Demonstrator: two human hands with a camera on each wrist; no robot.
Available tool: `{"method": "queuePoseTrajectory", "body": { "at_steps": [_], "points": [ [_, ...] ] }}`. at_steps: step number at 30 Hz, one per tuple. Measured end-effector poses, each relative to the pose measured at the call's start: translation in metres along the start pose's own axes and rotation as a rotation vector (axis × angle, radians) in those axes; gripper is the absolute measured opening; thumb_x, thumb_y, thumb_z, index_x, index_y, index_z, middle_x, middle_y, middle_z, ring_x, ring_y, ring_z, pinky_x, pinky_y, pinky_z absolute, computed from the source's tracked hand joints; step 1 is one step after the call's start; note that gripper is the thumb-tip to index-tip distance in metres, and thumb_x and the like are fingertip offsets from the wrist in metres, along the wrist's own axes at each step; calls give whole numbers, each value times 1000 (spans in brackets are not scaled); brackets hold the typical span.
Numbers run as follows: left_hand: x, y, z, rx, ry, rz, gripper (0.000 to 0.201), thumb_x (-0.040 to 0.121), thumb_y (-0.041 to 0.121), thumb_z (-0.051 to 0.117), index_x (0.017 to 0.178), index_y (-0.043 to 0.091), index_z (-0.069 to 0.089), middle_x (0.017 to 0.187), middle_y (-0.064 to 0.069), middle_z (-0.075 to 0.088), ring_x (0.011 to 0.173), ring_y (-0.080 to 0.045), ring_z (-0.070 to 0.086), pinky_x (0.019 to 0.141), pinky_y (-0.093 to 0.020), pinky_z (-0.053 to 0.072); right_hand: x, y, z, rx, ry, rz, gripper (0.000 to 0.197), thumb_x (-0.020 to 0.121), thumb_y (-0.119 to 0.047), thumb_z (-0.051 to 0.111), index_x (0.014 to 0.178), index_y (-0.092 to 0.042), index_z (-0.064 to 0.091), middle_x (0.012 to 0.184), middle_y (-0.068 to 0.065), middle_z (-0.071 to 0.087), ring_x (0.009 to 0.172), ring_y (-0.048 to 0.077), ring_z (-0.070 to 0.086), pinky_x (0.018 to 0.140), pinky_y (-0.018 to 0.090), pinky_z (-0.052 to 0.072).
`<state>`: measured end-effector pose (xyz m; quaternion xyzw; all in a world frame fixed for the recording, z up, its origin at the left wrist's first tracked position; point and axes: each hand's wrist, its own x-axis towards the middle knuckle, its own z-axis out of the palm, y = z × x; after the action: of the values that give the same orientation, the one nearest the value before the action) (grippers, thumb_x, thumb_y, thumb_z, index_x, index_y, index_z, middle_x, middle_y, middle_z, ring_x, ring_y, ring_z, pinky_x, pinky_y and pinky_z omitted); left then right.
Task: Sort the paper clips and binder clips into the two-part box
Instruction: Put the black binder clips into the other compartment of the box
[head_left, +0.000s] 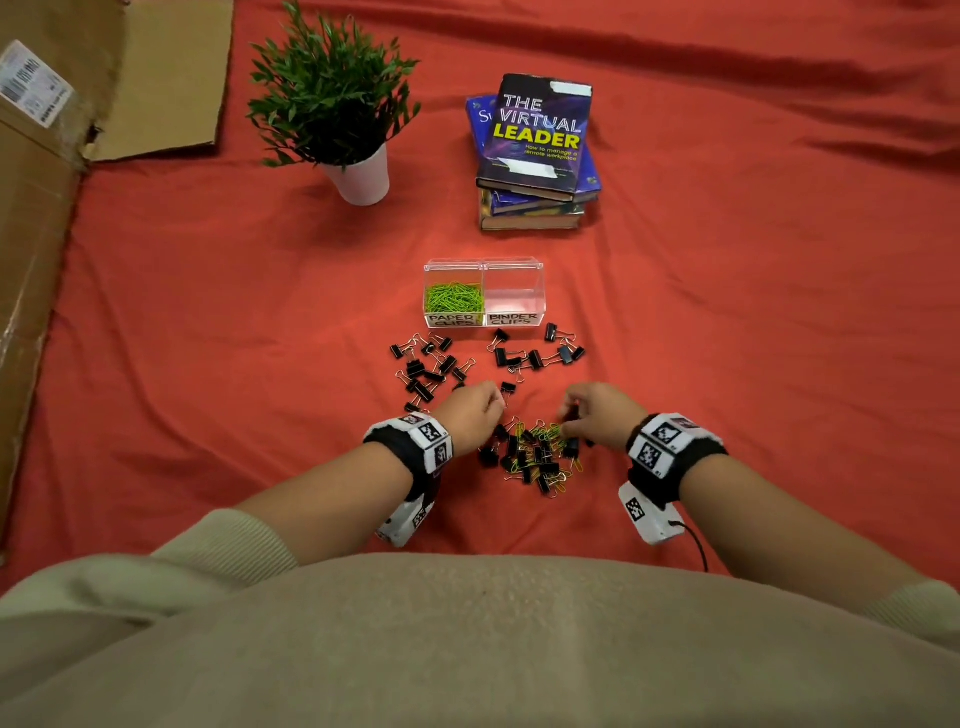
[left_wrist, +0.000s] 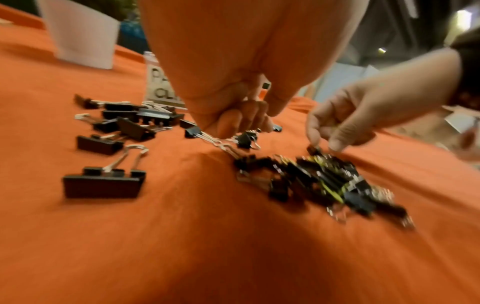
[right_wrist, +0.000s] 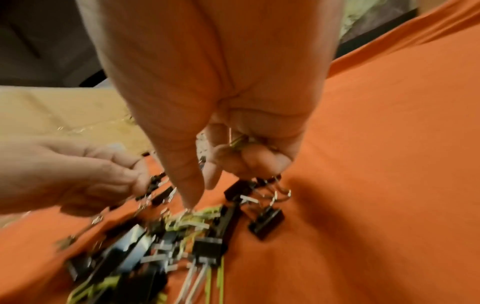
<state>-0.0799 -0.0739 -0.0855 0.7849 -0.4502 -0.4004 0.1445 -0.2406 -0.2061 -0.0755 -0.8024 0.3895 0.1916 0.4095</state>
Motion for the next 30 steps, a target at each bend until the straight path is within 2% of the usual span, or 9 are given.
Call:
{"method": "queuePoseTrajectory", "body": {
  "at_steps": [2,5,9,13,15,17,21,25,30],
  "points": [
    [0,1,12,163,-6,49,17,94,29,51,99,13,53,88,-6,64,81,-24,59,64,-29,39,2,3,8,-144,19,-49,22,75,-16,74,92,-11,62,85,1,64,77,15,60,67,22,45],
    [3,-3,18,246,-12,56,19,91,29,55,101,13,51,99,-8,63,91,-27,59,73,-33,44,7,6,12,-242,-16,-55,20,78,-17,70,94,-10,61,96,7,67,90,24,61,77,31,46],
    [5,-13,6,247,22,9,11,89,19,53,99,14,52,103,-7,62,96,-28,58,79,-36,47,11,11,10,-251,-43,-50,10,82,-11,61,90,-6,63,96,8,69,91,23,63,76,28,48],
    [5,-16,-9,284,58,-58,18,86,9,48,103,14,53,109,-7,59,100,-28,57,79,-36,46,12,15,9,-268,-23,-52,18,86,-12,49,90,1,62,92,16,69,88,29,64,76,36,51],
    [3,-11,-8,290,81,-31,18,86,13,49,103,14,53,109,-7,59,98,-27,57,78,-35,46,13,15,6,-292,13,-30,22,90,-14,44,88,1,60,93,20,67,86,34,63,74,38,50],
    [-1,-4,0,307,57,50,18,86,25,55,102,16,52,108,-5,59,96,-25,58,79,-35,48,14,16,2,-290,58,10,19,92,-15,42,88,-4,56,94,20,66,84,33,62,72,36,48],
    [-3,4,16,414,-70,121,36,84,43,63,106,15,55,110,-2,57,100,-22,56,81,-32,45,13,20,-3,-190,167,-20,15,90,-18,50,96,-5,56,93,14,66,84,31,63,72,37,51],
    [2,-4,9,487,-118,118,38,84,41,64,107,13,54,111,-7,56,102,-25,57,84,-37,49,7,18,4,-213,82,-122,13,82,-17,61,92,-11,57,93,8,66,88,26,63,75,32,49],
    [4,-6,-7,474,17,67,28,84,30,57,105,13,50,109,-8,58,101,-29,58,81,-38,49,7,14,15,-360,70,-143,25,86,-16,55,109,-7,54,109,13,62,98,31,60,81,35,49]
  ]
}}
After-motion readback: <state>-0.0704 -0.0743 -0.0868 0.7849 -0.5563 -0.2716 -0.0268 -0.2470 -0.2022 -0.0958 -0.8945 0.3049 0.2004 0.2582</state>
